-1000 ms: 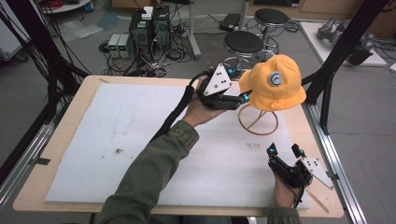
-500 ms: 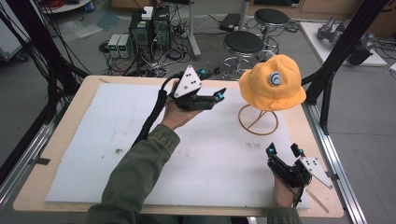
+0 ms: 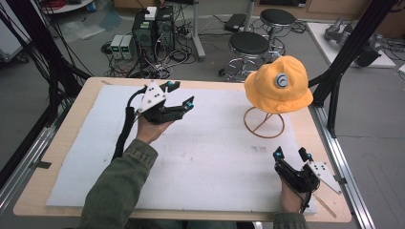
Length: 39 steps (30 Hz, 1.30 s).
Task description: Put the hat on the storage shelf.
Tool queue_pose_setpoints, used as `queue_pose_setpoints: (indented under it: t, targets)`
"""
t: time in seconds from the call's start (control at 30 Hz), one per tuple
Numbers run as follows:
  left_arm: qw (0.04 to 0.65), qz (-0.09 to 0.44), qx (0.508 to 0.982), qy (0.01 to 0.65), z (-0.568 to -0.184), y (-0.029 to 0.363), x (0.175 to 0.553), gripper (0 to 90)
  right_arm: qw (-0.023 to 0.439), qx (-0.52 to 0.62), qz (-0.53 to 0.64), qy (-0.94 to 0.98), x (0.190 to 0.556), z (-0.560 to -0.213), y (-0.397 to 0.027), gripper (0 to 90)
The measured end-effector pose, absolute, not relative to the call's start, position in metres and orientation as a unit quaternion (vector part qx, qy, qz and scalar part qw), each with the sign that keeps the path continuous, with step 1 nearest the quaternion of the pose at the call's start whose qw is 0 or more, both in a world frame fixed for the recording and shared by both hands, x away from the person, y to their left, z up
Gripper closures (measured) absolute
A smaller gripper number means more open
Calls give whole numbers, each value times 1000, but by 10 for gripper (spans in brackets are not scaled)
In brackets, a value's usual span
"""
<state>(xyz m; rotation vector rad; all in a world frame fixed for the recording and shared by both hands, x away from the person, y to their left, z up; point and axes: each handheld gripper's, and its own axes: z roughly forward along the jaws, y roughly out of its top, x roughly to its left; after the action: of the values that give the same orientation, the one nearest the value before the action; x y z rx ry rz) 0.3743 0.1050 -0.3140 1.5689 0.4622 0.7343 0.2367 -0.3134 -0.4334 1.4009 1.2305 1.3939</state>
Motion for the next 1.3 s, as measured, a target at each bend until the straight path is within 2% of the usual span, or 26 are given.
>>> queue_pose_setpoints:
  t: [0.5, 0.8, 1.03, 1.3]
  targets:
    - [612, 355, 643, 293, -350, 202, 351, 306, 394, 550, 552, 488, 237, -433, -312, 130]
    - [595, 381, 610, 358, -393, 256, 321, 306, 390, 554, 553, 485, 237, -433, -313, 130]
    - [581, 410, 570, 412, -415, 285, 291, 300, 390, 555, 552, 485, 237, -433, -313, 130]
    - [559, 430, 539, 460, -423, 312, 275, 297, 387, 556, 555, 483, 239, -434, -313, 131]
